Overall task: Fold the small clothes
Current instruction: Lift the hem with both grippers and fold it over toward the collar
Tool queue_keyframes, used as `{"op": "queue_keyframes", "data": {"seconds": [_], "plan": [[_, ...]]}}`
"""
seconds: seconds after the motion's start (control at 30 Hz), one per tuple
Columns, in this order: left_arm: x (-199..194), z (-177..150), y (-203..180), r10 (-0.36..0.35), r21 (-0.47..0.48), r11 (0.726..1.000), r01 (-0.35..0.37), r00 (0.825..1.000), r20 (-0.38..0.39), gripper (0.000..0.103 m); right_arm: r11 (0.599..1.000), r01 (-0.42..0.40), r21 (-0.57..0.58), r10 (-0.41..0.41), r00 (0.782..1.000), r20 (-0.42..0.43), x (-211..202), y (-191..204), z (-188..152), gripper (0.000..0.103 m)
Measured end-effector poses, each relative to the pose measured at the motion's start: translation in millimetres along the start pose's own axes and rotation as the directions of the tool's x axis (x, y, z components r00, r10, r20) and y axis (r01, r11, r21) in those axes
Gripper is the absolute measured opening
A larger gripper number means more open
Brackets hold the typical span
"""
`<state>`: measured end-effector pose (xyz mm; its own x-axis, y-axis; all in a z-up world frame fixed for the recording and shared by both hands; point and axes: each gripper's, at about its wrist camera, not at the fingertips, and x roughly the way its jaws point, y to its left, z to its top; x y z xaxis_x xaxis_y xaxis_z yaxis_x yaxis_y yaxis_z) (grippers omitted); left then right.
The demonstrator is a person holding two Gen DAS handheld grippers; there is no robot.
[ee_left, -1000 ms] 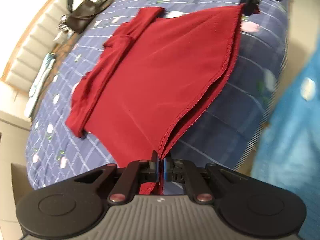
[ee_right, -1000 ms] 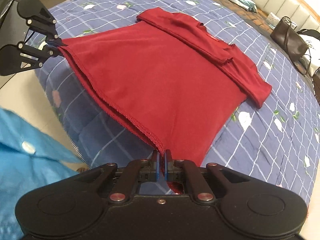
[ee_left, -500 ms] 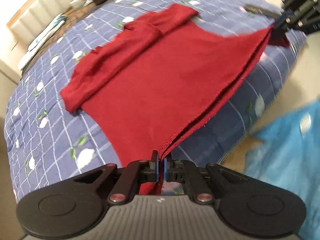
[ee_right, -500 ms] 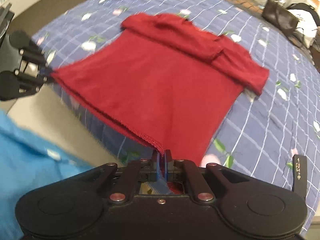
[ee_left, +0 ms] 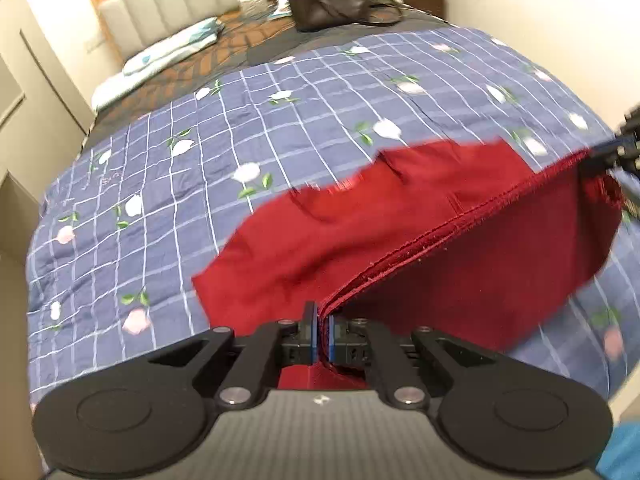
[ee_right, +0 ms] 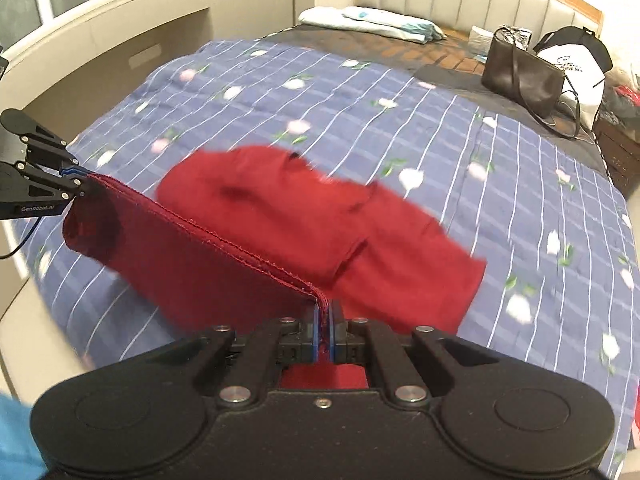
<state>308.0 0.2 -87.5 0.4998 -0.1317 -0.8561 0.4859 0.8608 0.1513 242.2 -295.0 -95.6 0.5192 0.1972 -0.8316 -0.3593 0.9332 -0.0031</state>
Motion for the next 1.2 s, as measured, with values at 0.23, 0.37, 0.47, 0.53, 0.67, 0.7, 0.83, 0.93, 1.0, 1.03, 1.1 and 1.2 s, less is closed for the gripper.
{"op": "queue_keyframes", "data": {"seconds": [0.23,0.37,0.47,0.53,0.67,0.7,0.83,0.93,1.0,1.03,1.1,1.2], "plan": [[76.6,74.6,39.8,-0.043,-0.026,0.999,0.041,0.997,-0.060,0.004,1.000,-0.008,0.018,0.008,1.000,-0.022,71.2,-65.9,77.4,0.004],[119.9,103.4,52.3,-0.052,-0.014,0.999,0.050,0.993,-0.110,0.005,1.000,-0.015,0.014,0.016,0.998,-0.056,113.8,-93.3,109.8,0.004],[150.0,115.3,55.5,-0.045,-0.003,0.999,0.045,0.988,-0.150,0.005,1.000,-0.021,0.011,0.022,0.996,-0.082,142.7,-105.6,124.2,0.004],[165.8,119.6,57.1,-0.043,-0.003,0.999,0.043,0.985,-0.168,0.006,1.000,-0.025,0.007,0.025,0.994,-0.104,162.9,-112.9,131.4,0.004],[195.6,125.8,62.3,-0.053,-0.041,0.998,0.045,0.978,-0.203,0.006,0.999,-0.030,0.012,0.032,0.990,-0.138,195.7,-124.9,136.9,0.004],[201.7,126.8,63.6,-0.057,-0.056,0.997,0.046,0.976,-0.212,0.007,0.999,-0.033,0.021,0.035,0.989,-0.147,203.1,-128.3,137.0,0.004],[215.0,128.9,68.6,-0.053,-0.096,0.995,0.031,0.971,-0.233,0.021,0.997,-0.040,0.061,0.049,0.984,-0.169,223.8,-137.6,134.8,0.004],[219.7,130.3,72.3,-0.047,-0.109,0.994,0.019,0.966,-0.253,0.040,0.995,-0.039,0.087,0.053,0.983,-0.175,233.8,-143.0,134.2,0.005],[219.9,131.5,75.2,-0.043,-0.111,0.994,0.015,0.966,-0.255,0.057,0.993,-0.040,0.107,0.059,0.983,-0.174,238.0,-146.8,135.2,0.008],[219.7,132.2,77.4,-0.049,-0.115,0.993,0.020,0.966,-0.255,0.062,0.993,-0.036,0.112,0.055,0.984,-0.171,239.3,-147.8,136.0,0.010],[218.0,134.0,81.1,-0.053,-0.126,0.992,0.022,0.967,-0.251,0.077,0.991,-0.027,0.129,0.049,0.985,-0.164,240.1,-153.0,137.5,0.019],[214.7,136.6,86.7,-0.051,-0.141,0.990,0.017,0.968,-0.246,0.088,0.985,-0.017,0.170,0.043,0.988,-0.151,239.4,-164.6,140.4,0.023]]}}
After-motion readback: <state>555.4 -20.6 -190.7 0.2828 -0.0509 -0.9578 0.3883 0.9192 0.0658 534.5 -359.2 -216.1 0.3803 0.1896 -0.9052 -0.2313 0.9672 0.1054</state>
